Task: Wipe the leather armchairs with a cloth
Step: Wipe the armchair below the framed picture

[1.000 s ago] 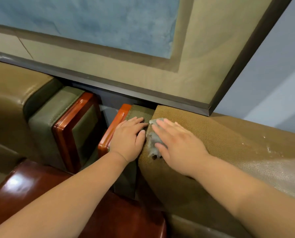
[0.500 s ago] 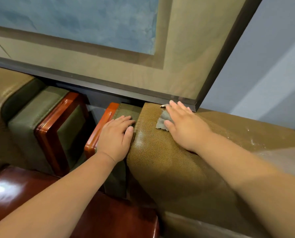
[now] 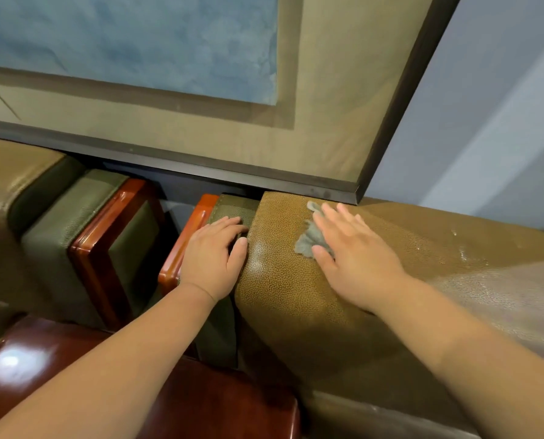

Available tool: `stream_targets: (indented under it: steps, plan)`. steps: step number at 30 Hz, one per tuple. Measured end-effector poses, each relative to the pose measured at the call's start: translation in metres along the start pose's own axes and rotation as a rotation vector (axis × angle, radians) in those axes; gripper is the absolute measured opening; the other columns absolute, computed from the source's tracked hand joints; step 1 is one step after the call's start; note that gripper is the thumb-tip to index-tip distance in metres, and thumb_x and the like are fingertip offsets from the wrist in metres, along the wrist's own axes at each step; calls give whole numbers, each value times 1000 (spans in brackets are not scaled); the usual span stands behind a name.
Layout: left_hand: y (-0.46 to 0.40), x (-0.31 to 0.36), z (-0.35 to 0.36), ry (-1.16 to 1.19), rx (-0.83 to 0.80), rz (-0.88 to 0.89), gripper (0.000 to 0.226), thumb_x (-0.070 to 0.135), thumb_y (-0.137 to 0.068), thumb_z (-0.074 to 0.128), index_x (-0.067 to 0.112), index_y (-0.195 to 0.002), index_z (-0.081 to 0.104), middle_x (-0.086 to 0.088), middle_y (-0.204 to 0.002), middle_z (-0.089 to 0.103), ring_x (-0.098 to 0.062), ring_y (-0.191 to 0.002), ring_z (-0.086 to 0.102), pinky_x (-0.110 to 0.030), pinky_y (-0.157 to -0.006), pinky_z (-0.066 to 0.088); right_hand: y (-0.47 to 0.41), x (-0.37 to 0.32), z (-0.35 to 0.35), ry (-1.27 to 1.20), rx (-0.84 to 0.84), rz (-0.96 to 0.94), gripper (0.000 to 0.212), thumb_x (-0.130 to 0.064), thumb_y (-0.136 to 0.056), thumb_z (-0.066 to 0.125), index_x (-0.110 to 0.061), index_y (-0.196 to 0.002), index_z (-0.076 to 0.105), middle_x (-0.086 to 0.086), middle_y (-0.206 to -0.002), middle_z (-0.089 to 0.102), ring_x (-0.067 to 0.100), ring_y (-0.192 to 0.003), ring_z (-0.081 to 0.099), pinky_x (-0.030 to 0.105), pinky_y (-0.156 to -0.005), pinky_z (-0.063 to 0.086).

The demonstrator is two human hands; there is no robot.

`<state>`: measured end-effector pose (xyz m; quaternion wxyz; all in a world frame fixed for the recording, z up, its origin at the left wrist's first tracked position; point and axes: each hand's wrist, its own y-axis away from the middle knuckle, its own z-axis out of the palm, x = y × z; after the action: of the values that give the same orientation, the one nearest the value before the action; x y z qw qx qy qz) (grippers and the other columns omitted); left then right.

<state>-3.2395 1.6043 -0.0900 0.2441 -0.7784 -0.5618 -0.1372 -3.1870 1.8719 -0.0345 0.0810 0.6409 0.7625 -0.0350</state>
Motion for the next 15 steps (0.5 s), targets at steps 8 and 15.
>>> stream_targets:
  steps: [8,15]
  plan:
    - [-2,7,-6,6,-26,0,58,46,-100,36,20,-146,60,0,-139,67,-20,-128,60,-42,-111,47,16,29,-9,-12,-76,-83,63,-49,-108,26,-30,-166,8,-5,-174,5,16,-160,-1,39,-129,4]
    - [-27,70,-5,115,100,14,47,50,-96,51,33,-138,64,13,-136,66,-5,-124,56,-28,-99,47,33,2,2,-79,32,-84,60,-37,-108,38,-25,-164,19,-4,-173,14,17,-159,5,42,-129,4]
